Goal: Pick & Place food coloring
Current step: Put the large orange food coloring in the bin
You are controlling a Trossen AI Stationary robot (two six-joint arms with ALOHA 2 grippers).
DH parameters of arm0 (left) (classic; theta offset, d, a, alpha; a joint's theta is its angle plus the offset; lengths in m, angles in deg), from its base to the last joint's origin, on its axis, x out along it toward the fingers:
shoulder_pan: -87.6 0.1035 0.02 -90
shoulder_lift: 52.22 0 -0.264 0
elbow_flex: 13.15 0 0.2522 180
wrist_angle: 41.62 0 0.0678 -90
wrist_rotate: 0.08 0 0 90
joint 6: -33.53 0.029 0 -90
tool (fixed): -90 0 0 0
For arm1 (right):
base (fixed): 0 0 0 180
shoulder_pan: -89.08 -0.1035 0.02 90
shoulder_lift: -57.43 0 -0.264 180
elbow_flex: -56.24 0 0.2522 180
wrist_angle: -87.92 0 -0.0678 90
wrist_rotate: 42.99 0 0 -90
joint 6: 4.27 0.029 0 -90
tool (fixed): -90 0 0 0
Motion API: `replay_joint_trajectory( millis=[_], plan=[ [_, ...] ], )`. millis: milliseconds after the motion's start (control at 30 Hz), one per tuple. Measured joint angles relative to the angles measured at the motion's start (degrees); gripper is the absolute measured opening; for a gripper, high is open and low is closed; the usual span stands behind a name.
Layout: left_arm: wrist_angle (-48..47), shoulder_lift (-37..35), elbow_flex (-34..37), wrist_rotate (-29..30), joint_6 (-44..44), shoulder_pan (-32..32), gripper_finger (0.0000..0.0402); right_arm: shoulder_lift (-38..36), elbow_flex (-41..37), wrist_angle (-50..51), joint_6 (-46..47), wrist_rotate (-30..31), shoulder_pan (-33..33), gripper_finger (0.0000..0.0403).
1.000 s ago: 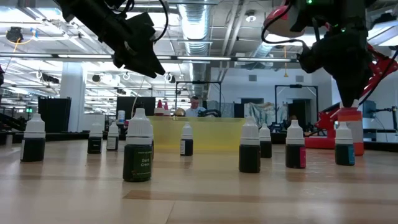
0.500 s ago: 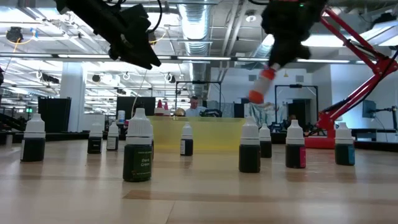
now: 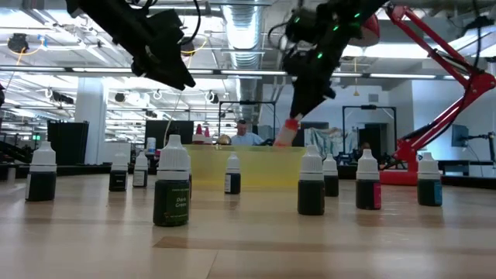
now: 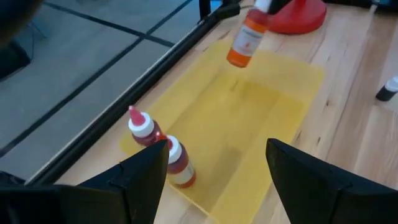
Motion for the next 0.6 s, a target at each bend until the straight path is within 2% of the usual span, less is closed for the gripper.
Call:
replay_joint_trajectory(
  millis=[133,367,600],
  plan=[
    [-1.6,0.02,0.0,0.0,-1.16,0.0,0.0263,7.18,5.65,3.09,-1.87,0.85,1.17,0.0126],
    [-2.75,0.02,0.0,-0.01,-1.31,0.02,0.0263,15.71,14.5,7.77,-6.01,4.88,1.02,0.0101],
    [-4.19,0.02,0.0,-0.01,-1.33,0.01,0.0263,20.34,20.62,14.64,-6.28,4.97,1.03,0.013]
  ],
)
